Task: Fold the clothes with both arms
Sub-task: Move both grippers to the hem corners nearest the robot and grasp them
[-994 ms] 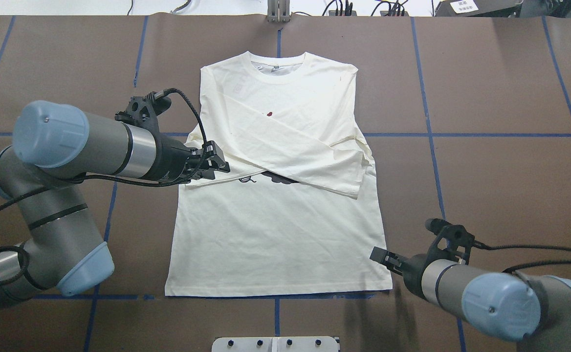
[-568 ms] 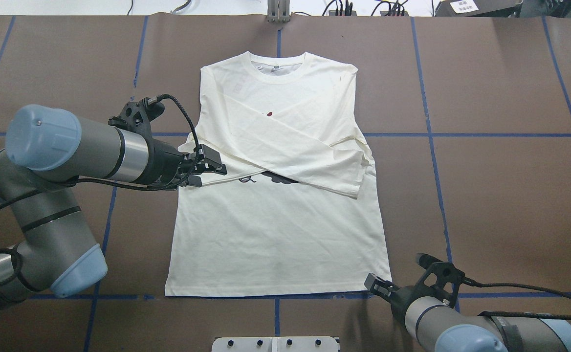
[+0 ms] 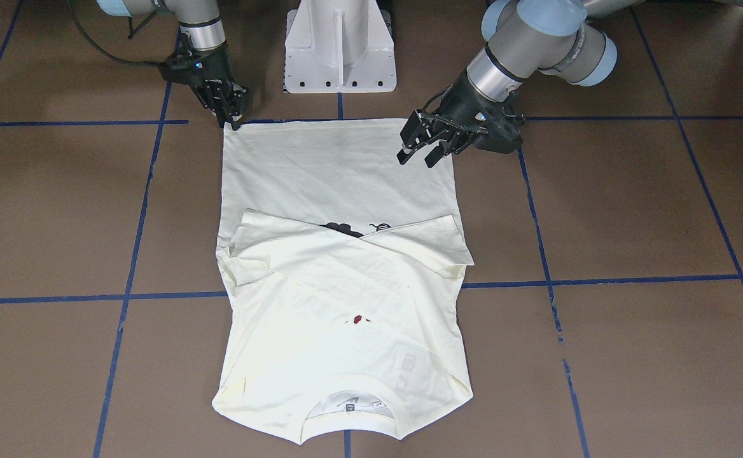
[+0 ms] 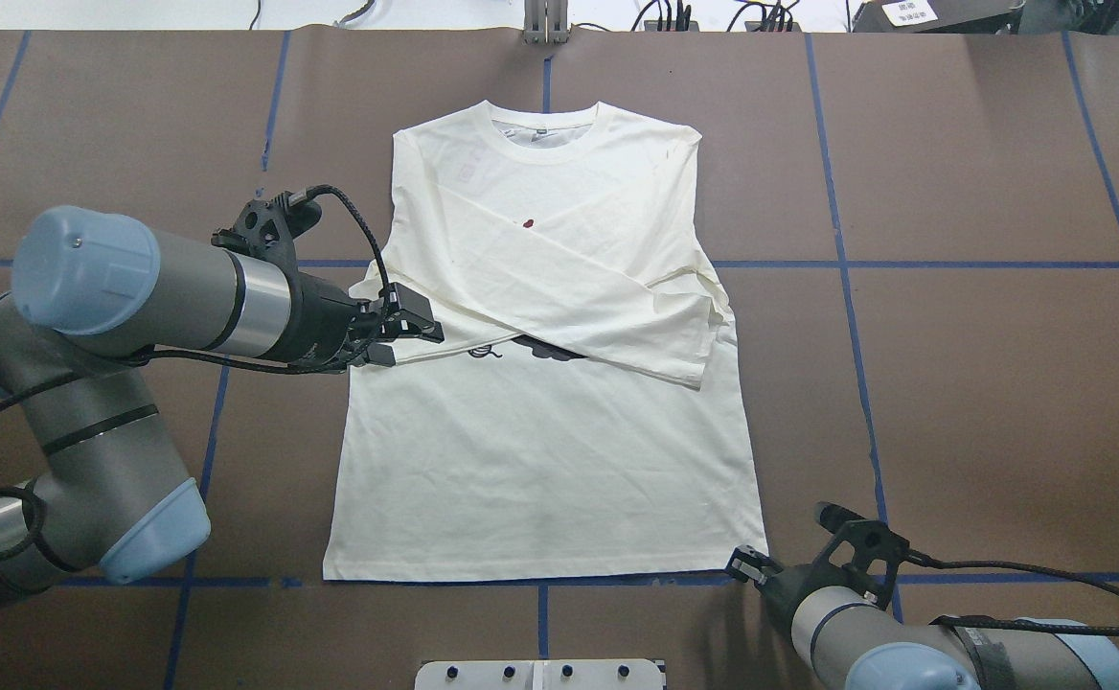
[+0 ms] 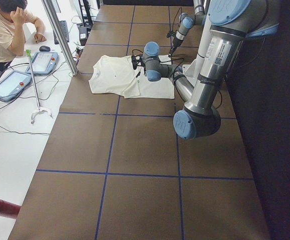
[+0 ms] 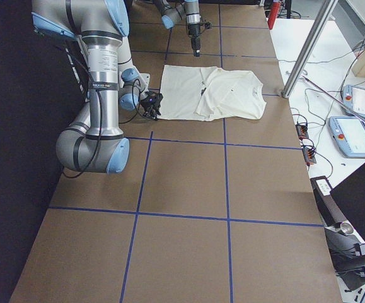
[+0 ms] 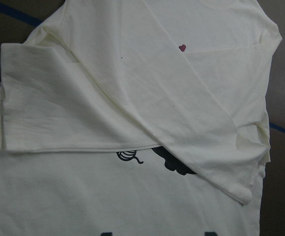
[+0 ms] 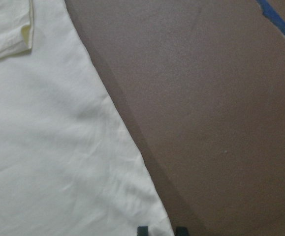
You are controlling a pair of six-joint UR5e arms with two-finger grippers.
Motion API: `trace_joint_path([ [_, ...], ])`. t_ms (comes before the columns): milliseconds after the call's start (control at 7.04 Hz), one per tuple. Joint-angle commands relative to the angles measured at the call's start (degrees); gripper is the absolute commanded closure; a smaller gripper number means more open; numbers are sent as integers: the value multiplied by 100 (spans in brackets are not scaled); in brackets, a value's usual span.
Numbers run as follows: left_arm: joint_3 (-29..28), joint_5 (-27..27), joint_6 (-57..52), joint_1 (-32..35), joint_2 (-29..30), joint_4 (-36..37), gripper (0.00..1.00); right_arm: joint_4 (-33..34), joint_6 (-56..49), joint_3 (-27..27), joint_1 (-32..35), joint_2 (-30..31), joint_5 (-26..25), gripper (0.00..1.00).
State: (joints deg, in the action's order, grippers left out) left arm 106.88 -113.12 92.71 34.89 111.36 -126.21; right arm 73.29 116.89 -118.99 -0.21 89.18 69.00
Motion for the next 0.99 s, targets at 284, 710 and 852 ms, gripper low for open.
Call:
trace_joint_path([
  [284,130,35,62,0,-122,79,32,1,-34,-167,39,-15,8,100],
  [710,1462,1682,501,-1391,-571,2283,31,1,-52,-397,65,12,43,100],
  [852,1519,1810,868,-1833,-650,2677,31,1,-52,-397,65,3,43,100],
])
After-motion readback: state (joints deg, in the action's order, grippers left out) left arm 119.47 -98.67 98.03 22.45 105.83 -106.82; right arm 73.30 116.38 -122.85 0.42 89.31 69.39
